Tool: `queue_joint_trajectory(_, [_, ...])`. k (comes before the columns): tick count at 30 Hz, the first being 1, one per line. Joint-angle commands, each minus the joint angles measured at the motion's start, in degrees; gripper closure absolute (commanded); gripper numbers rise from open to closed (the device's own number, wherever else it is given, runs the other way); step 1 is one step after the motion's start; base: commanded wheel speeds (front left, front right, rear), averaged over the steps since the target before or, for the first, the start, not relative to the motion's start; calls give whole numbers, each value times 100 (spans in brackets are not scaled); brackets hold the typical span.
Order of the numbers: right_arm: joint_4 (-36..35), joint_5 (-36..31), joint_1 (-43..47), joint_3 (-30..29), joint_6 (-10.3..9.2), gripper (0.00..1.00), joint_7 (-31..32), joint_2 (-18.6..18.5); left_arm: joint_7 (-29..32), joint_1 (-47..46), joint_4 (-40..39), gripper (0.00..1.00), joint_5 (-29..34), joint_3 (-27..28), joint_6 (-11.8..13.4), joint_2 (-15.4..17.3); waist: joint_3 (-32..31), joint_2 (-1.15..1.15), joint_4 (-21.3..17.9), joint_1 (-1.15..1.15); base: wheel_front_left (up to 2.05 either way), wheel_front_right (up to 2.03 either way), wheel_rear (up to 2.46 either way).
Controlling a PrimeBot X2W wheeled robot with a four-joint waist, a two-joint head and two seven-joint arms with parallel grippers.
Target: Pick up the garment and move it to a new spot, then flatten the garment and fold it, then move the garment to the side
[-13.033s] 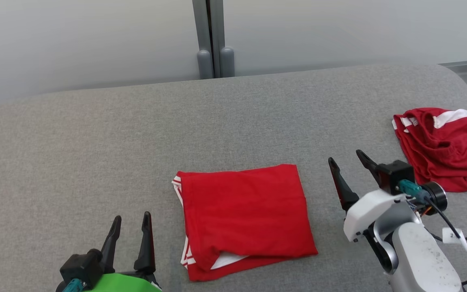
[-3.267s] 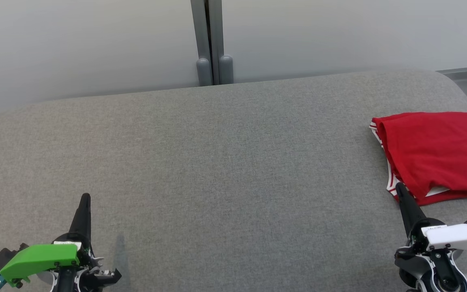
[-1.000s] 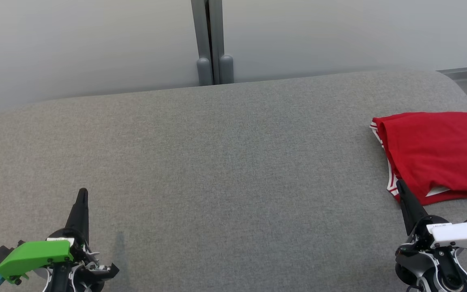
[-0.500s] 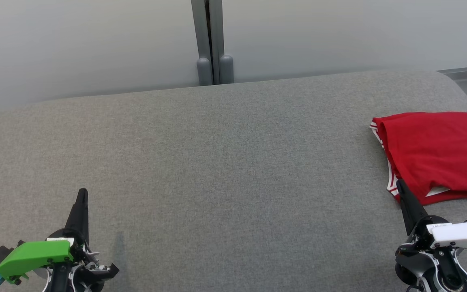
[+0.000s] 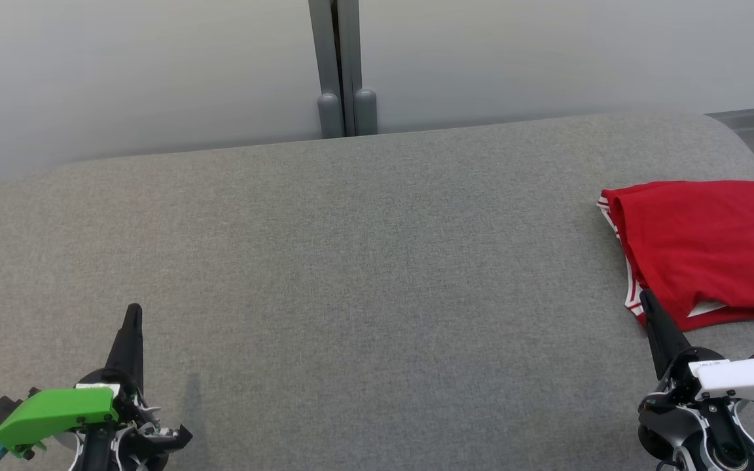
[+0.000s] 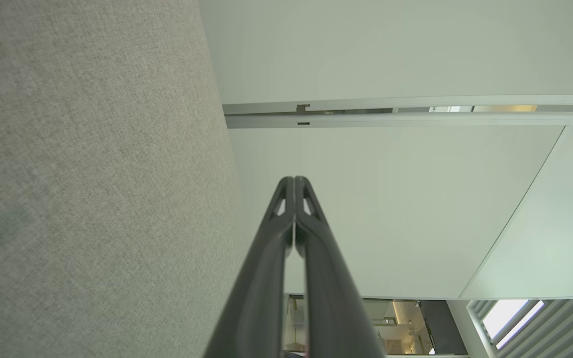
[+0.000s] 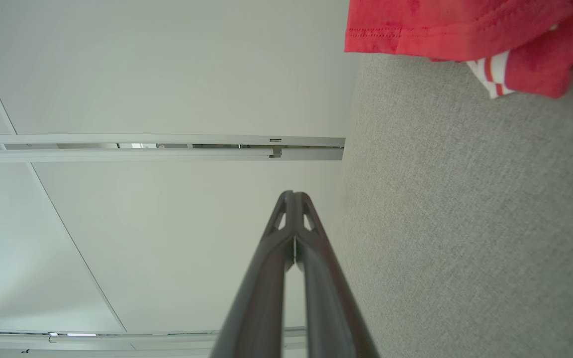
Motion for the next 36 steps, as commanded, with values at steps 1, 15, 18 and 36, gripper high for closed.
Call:
queue_joint_trajectory(1, [-23, 20, -49, -11, -2, 100, 14, -32, 3, -71, 8, 100, 25, 23, -24, 7, 0, 0, 0, 0, 0, 0, 0])
queue_joint_trajectory(15, [-23, 20, -49, -11, -2, 100, 14, -32, 9, -71, 9, 100, 33, 27, -24, 3, 0, 0, 0, 0, 0, 0, 0])
queue_joint_trajectory(18, [-23, 20, -49, -11, -2, 100, 14, -32, 9, -72, 9, 100, 35, 28, -24, 2, 0, 0, 0, 0, 0, 0, 0])
queue_joint_trajectory(36, [-23, 21, -49, -11, -2, 100, 14, -32, 17, -73, 9, 100, 43, 33, -24, -2, 0, 0, 0, 0, 0, 0, 0])
